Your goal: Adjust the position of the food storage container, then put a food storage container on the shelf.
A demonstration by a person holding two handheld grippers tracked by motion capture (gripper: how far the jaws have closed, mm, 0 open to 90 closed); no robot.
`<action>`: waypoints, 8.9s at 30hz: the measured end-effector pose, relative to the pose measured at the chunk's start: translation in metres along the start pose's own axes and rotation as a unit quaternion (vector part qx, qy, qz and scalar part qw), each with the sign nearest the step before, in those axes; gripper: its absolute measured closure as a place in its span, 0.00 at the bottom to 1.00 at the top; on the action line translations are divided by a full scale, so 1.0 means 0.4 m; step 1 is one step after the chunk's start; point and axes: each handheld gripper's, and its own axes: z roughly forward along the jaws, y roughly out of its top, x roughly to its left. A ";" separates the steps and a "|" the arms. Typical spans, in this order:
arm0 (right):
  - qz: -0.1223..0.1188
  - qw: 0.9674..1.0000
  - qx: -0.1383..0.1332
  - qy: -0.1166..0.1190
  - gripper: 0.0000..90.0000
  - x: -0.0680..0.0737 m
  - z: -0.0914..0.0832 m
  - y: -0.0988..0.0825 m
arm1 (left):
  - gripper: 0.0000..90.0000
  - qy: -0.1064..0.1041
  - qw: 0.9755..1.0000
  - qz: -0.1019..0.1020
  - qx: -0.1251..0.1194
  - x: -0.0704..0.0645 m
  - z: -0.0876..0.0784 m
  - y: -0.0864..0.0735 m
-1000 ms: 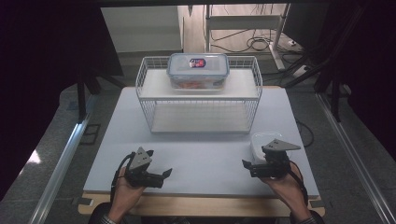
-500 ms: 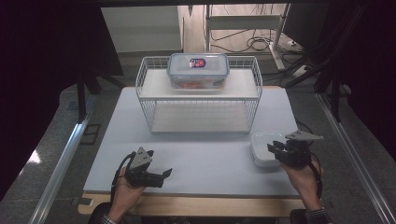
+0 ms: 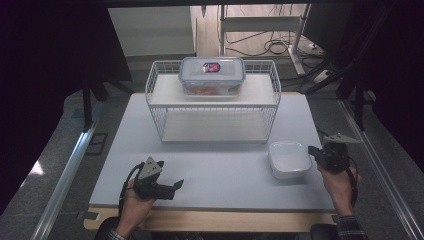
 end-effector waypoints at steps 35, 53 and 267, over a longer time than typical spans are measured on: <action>-0.033 0.993 0.038 0.103 1.00 0.155 0.062 -0.005 | 0.05 -0.005 1.000 0.003 0.016 -0.004 0.014 -0.004; -0.061 0.981 0.050 0.180 1.00 0.305 0.097 0.008 | 0.05 -0.007 1.000 0.007 0.023 -0.010 0.021 -0.004; -0.039 0.961 -0.146 0.233 0.87 0.451 -0.099 0.548 | 0.88 -0.063 0.992 -0.056 -0.096 0.130 -0.108 0.626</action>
